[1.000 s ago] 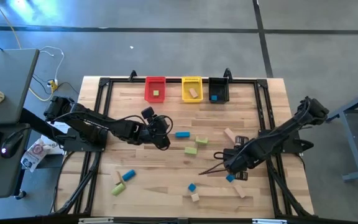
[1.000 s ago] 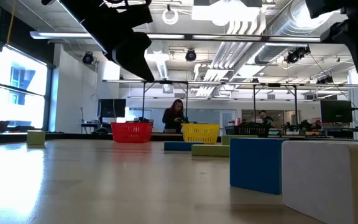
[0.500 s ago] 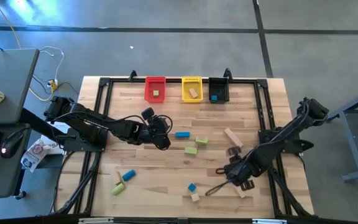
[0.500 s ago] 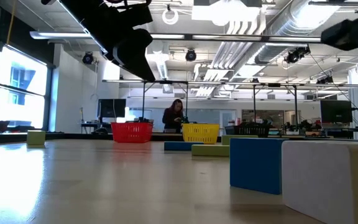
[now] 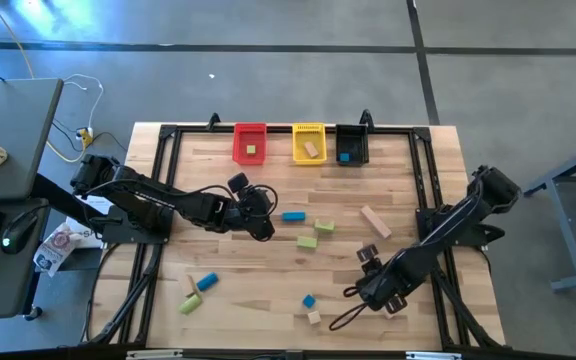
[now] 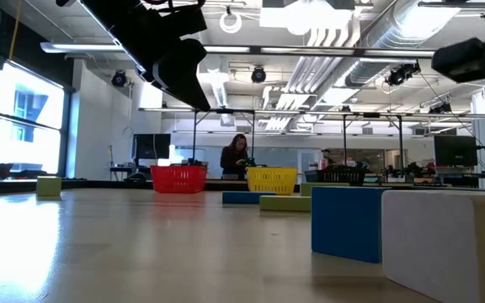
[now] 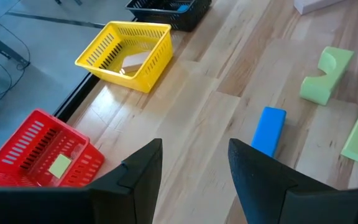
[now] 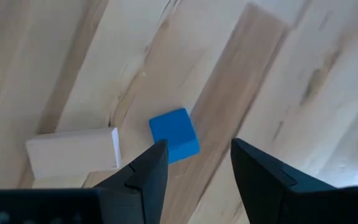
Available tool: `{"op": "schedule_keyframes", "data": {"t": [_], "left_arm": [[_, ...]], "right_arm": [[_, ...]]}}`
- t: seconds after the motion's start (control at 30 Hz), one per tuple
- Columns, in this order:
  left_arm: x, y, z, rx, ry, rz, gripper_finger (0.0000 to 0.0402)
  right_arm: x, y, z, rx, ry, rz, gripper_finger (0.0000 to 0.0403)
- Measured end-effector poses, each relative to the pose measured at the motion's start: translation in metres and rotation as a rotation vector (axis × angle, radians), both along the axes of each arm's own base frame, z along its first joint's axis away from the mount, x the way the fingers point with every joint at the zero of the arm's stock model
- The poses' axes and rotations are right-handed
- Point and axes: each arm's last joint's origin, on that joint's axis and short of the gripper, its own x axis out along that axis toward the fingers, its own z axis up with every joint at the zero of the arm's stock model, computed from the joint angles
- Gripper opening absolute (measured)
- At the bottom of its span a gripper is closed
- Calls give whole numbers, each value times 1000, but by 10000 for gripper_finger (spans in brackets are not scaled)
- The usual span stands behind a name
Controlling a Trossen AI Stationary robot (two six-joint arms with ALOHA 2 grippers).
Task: Sort & place blocks by color
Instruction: Put the blue block into the black bin
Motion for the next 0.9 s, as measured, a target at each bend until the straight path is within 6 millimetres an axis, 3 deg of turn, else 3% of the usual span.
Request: {"op": "schedule_keyframes", "data": {"t": [0.6, 0.9], "left_arm": [[0, 0, 0, 1, 7, -7, 168], [0, 0, 0, 1, 7, -7, 168]], "right_arm": [[8, 12, -32, -7, 89, 28, 162], [8, 12, -34, 11, 120, 0, 162]]}}
